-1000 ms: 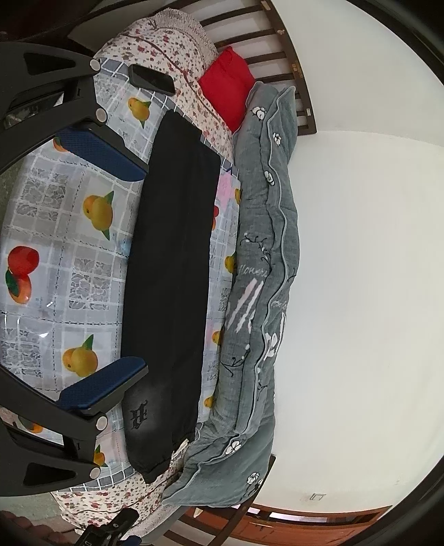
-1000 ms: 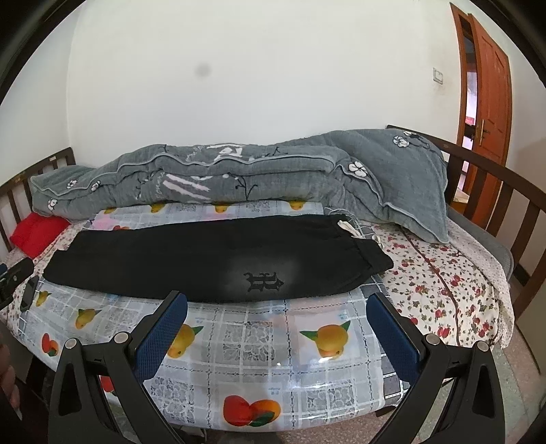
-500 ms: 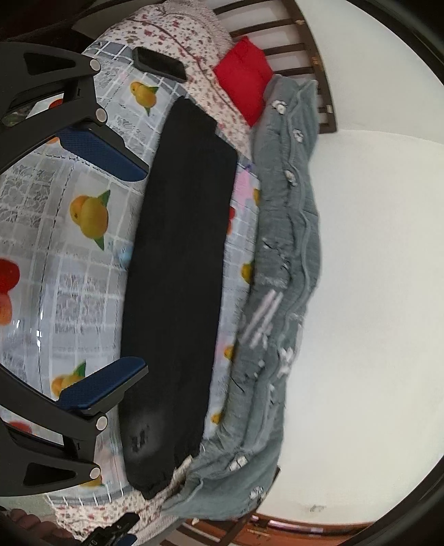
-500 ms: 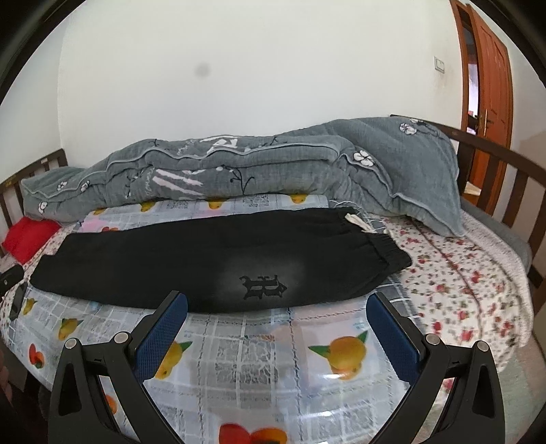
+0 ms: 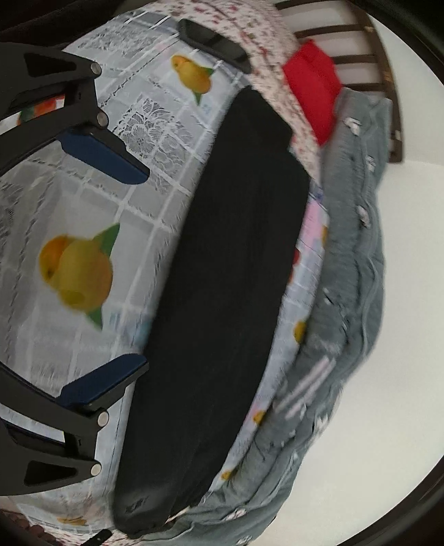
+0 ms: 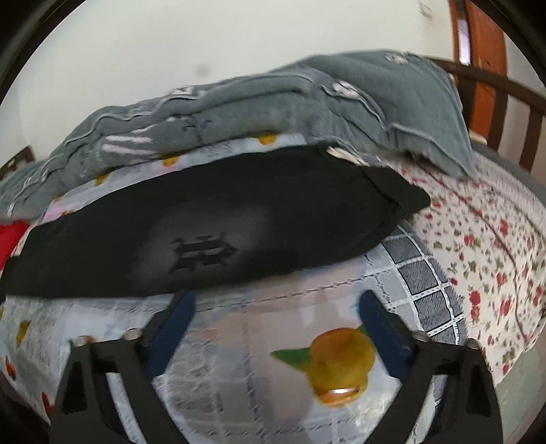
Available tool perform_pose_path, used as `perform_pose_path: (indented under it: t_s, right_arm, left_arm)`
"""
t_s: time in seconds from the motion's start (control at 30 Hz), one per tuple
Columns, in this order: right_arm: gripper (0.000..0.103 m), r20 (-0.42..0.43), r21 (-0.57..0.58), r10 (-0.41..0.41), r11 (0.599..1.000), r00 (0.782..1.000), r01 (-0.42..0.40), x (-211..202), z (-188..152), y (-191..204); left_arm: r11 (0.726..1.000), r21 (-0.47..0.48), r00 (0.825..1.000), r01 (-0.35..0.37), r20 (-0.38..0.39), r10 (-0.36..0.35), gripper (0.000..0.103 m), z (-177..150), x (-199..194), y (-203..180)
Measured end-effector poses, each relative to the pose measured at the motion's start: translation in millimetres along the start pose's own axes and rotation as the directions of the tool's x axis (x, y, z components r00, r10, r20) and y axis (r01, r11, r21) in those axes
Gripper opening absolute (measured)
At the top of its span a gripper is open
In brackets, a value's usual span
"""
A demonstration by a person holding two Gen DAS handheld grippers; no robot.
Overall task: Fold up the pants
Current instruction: 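Move both tools to the trouser waistband and close both grippers on it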
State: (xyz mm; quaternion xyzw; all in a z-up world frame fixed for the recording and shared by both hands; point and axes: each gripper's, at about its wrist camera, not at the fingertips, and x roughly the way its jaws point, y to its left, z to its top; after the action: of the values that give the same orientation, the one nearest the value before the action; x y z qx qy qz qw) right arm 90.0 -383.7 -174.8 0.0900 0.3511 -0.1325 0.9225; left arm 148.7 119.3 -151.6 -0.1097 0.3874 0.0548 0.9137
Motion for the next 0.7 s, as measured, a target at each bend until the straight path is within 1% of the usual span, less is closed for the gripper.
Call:
perform_pose_path:
  t_s: [0.03, 0.1, 0.17, 0.2, 0.23, 0.27, 0.33, 0.5, 0.57, 0.6, 0.63, 0.67, 0.7]
  right_arm:
    - [0.078, -0.009, 0.008, 0.002, 1.0, 1.0, -0.002, 6, 1, -4]
    - [0.077, -0.023, 0.037, 0.015, 0.999, 1.0, -0.014, 21, 4, -13]
    - [0.077, -0.05, 0.057, 0.039, 0.998, 0.998, -0.036, 31, 4, -19]
    - [0.074, -0.066, 0.072, 0.057, 0.996, 0.996, -0.052, 39, 4, -23]
    - [0.074, -0.065, 0.083, 0.06, 0.995, 0.996, -0.054, 43, 5, -25]
    - [0.074, -0.055, 0.094, 0.056, 0.994, 0.997, -0.051, 45, 5, -27]
    - [0.074, -0.031, 0.109, 0.056, 0.993, 0.998, -0.052, 49, 7, -28]
    - [0.074, -0.03, 0.126, 0.069, 0.99, 0.997, -0.065, 67, 21, -20]
    - [0.073, -0.033, 0.129, 0.072, 0.989, 0.997, -0.067, 72, 26, -17]
    - [0.063, -0.034, 0.123, 0.067, 0.99, 0.997, -0.063, 76, 27, -14]
    - [0.043, -0.042, 0.109, 0.053, 0.993, 0.998, -0.049, 80, 29, -11]
    - [0.038, -0.042, 0.093, 0.036, 0.995, 0.998, -0.032, 81, 30, -8]
    - [0.03, -0.028, 0.073, 0.012, 0.997, 1.0, -0.01, 79, 33, -6]
  left_arm:
    - [1.0, -0.019, 1.0, 0.001, -0.018, -0.001, 0.092, 1, 10, 7]
    - [0.998, -0.057, 0.999, 0.011, -0.041, -0.013, 0.087, 2, 24, 20]
    - [0.991, -0.124, 0.997, 0.048, -0.055, -0.055, 0.08, 3, 37, 37]
    - [0.985, -0.159, 0.995, 0.063, -0.061, -0.073, 0.076, 3, 43, 44]
    - [0.978, -0.192, 0.994, 0.082, -0.053, -0.094, 0.071, 4, 49, 53]
    - [0.975, -0.203, 0.994, 0.091, -0.035, -0.1, 0.07, 5, 51, 58]
    - [0.977, -0.198, 0.996, 0.085, -0.024, -0.091, 0.07, 11, 57, 61]
    - [0.983, -0.181, 0.999, 0.008, -0.038, -0.015, 0.068, 33, 80, 63]
    - [0.981, -0.194, 0.999, -0.019, -0.049, 0.009, 0.061, 39, 87, 67]
    - [0.979, -0.2, 0.999, -0.028, -0.05, 0.018, 0.058, 42, 90, 68]
    - [0.979, -0.204, 0.999, -0.027, -0.049, 0.018, 0.048, 45, 92, 71]
    - [0.978, -0.207, 0.998, -0.037, -0.053, 0.026, 0.031, 47, 93, 73]
    - [0.977, -0.21, 0.998, -0.043, -0.06, 0.031, 0.024, 49, 94, 75]
